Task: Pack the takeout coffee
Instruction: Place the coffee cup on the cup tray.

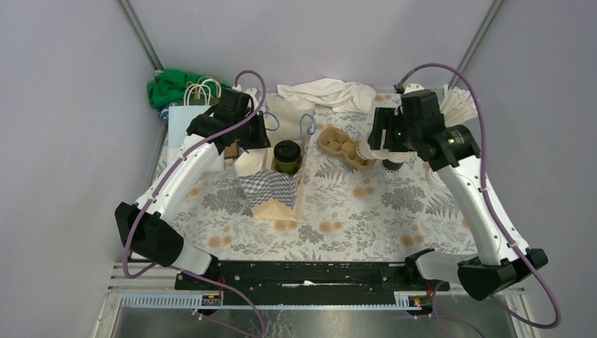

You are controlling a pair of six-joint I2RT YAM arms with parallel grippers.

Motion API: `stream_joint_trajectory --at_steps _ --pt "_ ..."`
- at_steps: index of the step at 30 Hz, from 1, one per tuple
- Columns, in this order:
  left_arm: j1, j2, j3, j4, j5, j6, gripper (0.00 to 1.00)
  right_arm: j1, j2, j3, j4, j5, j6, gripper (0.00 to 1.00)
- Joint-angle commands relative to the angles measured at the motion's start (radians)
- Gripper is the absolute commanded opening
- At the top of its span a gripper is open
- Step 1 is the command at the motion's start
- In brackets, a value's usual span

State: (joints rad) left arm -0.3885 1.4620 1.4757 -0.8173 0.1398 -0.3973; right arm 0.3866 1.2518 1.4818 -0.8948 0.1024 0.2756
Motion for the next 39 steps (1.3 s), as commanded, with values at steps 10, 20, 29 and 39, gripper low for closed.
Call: stream_joint_trajectory --at_steps 10,20,29,39 --pt "-0.06 -0.072 0.004 -0.034 0.092 -0.367 0.0 0.01 0.079 0.525 -0.252 -0.055 0.053 0.63" --pt "-0.232 -0.125 -0.082 0.012 -0.037 -0.685 0.05 0.029 0.204 0.852 -0.342 -0.148 0.143 0.59" --pt "-0.323 -0.155 -0.026 -0.014 -0.16 -0.675 0.9 0.088 0.209 0.811 -0.3 -0.153 0.205 0.57" --pt "-0.304 -0.18 0.228 -0.135 -0.137 -0.35 0.99 0.166 0.252 0.819 -0.325 -0.12 0.259 0.57"
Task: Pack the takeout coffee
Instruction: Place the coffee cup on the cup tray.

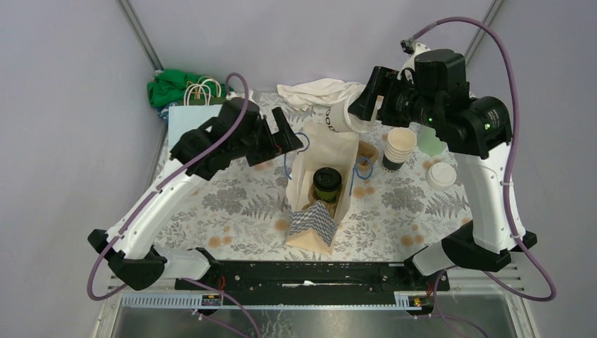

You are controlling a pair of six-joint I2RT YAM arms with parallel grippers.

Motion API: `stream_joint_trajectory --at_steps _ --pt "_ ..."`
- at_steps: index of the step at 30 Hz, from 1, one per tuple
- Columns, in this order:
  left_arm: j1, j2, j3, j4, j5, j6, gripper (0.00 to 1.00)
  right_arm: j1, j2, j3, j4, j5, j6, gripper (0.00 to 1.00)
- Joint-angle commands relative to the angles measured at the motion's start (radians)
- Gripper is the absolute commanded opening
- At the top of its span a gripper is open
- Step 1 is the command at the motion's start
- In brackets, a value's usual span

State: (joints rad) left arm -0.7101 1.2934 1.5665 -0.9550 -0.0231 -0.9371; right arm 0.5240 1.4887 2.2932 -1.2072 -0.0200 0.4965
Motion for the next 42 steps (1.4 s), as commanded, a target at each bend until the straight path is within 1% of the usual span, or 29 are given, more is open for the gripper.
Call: stream_joint_trajectory --at_steps 1,2,4,6,8,10,15,18,21,25,29,31,35,40,42 --pt "0.034 0.011 0.178 0.007 0.071 0.242 0.99 0.033 0.017 0.011 -0.014 0.012 0.042 0.57" --pt "0.053 0.044 0.215 0.008 0.117 0.295 0.98 0.035 0.018 0.013 -0.016 0.015 0.047 0.56" --pt "0.101 0.123 0.292 0.004 0.188 0.394 0.94 0.036 0.011 0.018 -0.02 0.061 0.053 0.55" --pt "0.152 0.17 0.326 0.037 0.244 0.471 0.89 0.034 -0.004 0.018 -0.025 0.107 0.06 0.56" --pt "0.195 0.19 0.286 0.138 0.325 0.541 0.85 0.035 -0.028 0.008 -0.029 0.145 0.052 0.56" --pt "0.204 0.218 0.256 0.237 0.396 0.622 0.82 0.035 -0.052 -0.014 -0.041 0.169 0.04 0.56" --pt "0.204 0.331 0.271 0.362 0.497 0.821 0.82 0.035 -0.109 -0.069 -0.035 0.157 0.013 0.56" --pt "0.204 0.39 0.284 0.417 0.563 0.887 0.82 0.035 -0.111 -0.061 -0.041 0.146 0.013 0.56" --pt "0.202 0.448 0.318 0.42 0.652 0.957 0.81 0.036 -0.108 -0.046 -0.056 0.157 0.014 0.56" --pt "0.194 0.489 0.321 0.433 0.747 1.031 0.8 0.035 -0.111 -0.046 -0.051 0.155 0.022 0.56" --pt "0.182 0.518 0.311 0.439 0.815 1.06 0.78 0.036 -0.111 -0.046 -0.052 0.144 0.03 0.56" --pt "0.172 0.523 0.302 0.455 0.821 1.052 0.71 0.035 -0.106 -0.044 -0.058 0.138 0.03 0.56" --pt "0.163 0.515 0.284 0.455 0.775 1.031 0.48 0.035 -0.077 -0.013 -0.075 0.106 0.024 0.54" --pt "0.162 0.451 0.227 0.451 0.687 1.019 0.24 0.037 -0.046 0.006 -0.057 0.051 0.021 0.53" --pt "0.163 0.419 0.207 0.447 0.65 1.002 0.1 0.043 -0.033 0.02 -0.051 0.034 0.017 0.52"
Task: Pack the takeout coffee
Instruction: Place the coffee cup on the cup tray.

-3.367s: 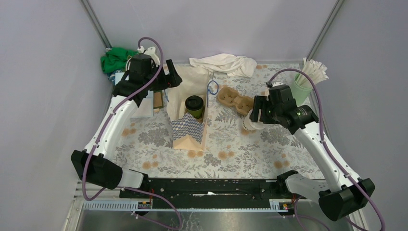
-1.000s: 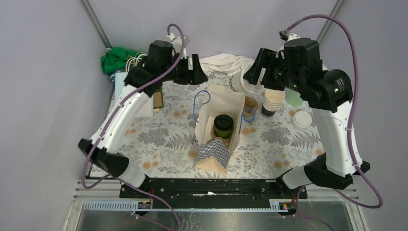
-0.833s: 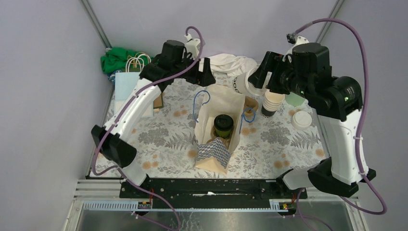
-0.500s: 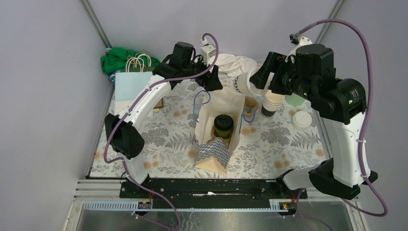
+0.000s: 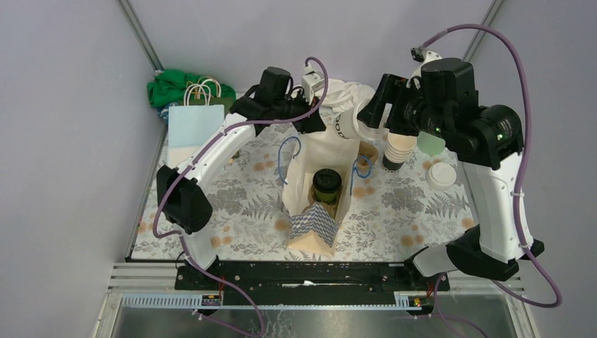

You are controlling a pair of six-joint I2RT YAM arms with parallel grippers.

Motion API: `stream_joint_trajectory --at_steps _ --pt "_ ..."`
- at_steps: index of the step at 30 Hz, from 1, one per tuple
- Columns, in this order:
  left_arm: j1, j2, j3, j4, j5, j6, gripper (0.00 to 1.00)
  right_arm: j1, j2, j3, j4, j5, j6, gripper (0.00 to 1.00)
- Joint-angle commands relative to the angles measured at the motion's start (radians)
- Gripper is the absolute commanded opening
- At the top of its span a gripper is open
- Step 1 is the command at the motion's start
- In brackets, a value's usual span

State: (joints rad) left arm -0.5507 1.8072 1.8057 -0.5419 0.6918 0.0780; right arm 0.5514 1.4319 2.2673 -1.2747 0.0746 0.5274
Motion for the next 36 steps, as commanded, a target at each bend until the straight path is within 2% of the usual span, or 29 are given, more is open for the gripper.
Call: stream_joint_trajectory --at_steps 1,2,12,18,27,31,36 --pt "0.004 -0.108 -0.04 0.03 -0.084 -0.024 0.05 0.021 0.033 0.056 0.014 -0.069 -0.016 0.52" --pt "0.003 -0.123 -0.047 0.025 -0.108 -0.039 0.0 0.028 0.044 0.069 0.01 -0.073 -0.017 0.51" --pt "0.003 -0.247 -0.141 -0.064 -0.279 -0.221 0.0 0.135 0.096 0.083 -0.007 -0.071 -0.063 0.5" --pt "0.007 -0.36 -0.282 -0.036 -0.372 -0.305 0.0 0.226 0.084 -0.014 0.004 -0.017 -0.129 0.5" --pt "0.019 -0.523 -0.437 0.009 -0.467 -0.446 0.0 0.427 0.126 -0.043 -0.048 0.096 -0.206 0.5" --pt "0.021 -0.586 -0.471 0.008 -0.466 -0.451 0.0 0.452 0.077 -0.165 -0.036 0.113 -0.243 0.5" --pt "0.021 -0.677 -0.584 0.068 -0.408 -0.429 0.0 0.455 0.006 -0.339 0.015 0.11 -0.296 0.5"
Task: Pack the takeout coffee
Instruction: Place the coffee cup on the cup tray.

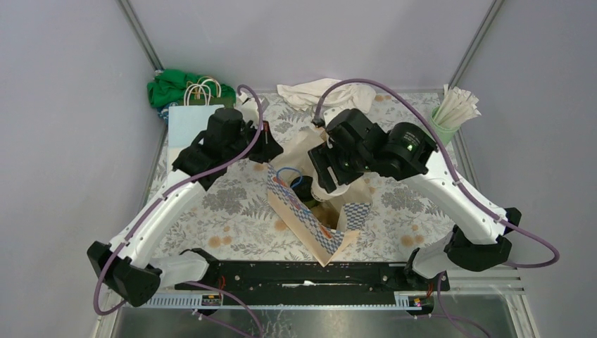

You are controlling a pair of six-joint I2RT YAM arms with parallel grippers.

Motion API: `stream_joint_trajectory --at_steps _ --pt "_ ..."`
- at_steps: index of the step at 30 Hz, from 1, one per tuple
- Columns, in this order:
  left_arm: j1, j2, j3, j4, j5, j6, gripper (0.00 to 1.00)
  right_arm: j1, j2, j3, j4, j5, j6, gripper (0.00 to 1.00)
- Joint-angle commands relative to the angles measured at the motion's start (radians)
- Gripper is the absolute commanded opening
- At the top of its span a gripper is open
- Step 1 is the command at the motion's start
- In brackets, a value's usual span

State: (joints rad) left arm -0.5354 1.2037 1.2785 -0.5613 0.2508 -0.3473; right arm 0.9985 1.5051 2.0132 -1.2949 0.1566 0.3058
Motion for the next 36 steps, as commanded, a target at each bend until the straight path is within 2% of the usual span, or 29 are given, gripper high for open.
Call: stream_joint_trajectory --at_steps 1,10,18,27,32,36 --pt "0.006 -0.088 -0.074 0.098 0.049 0.001 0.0 0.008 -0.07 -0.103 0.044 0.024 -0.085 0.5" --pt "0.006 -0.116 -0.135 0.099 0.167 -0.014 0.0 0.009 -0.028 -0.173 0.103 -0.038 -0.144 0.5" --pt "0.006 -0.133 -0.151 0.062 0.133 -0.018 0.0 0.009 -0.06 -0.269 0.076 -0.112 -0.134 0.5" --pt "0.006 -0.146 -0.147 0.028 0.093 -0.024 0.0 0.011 -0.128 -0.327 0.008 -0.124 -0.119 0.5" --pt "0.006 -0.126 -0.134 0.024 0.09 -0.029 0.0 0.011 -0.146 -0.38 -0.012 -0.095 -0.104 0.5" --pt "0.006 -0.121 -0.148 0.034 0.109 -0.022 0.0 0.011 -0.167 -0.457 0.042 -0.031 -0.116 0.5"
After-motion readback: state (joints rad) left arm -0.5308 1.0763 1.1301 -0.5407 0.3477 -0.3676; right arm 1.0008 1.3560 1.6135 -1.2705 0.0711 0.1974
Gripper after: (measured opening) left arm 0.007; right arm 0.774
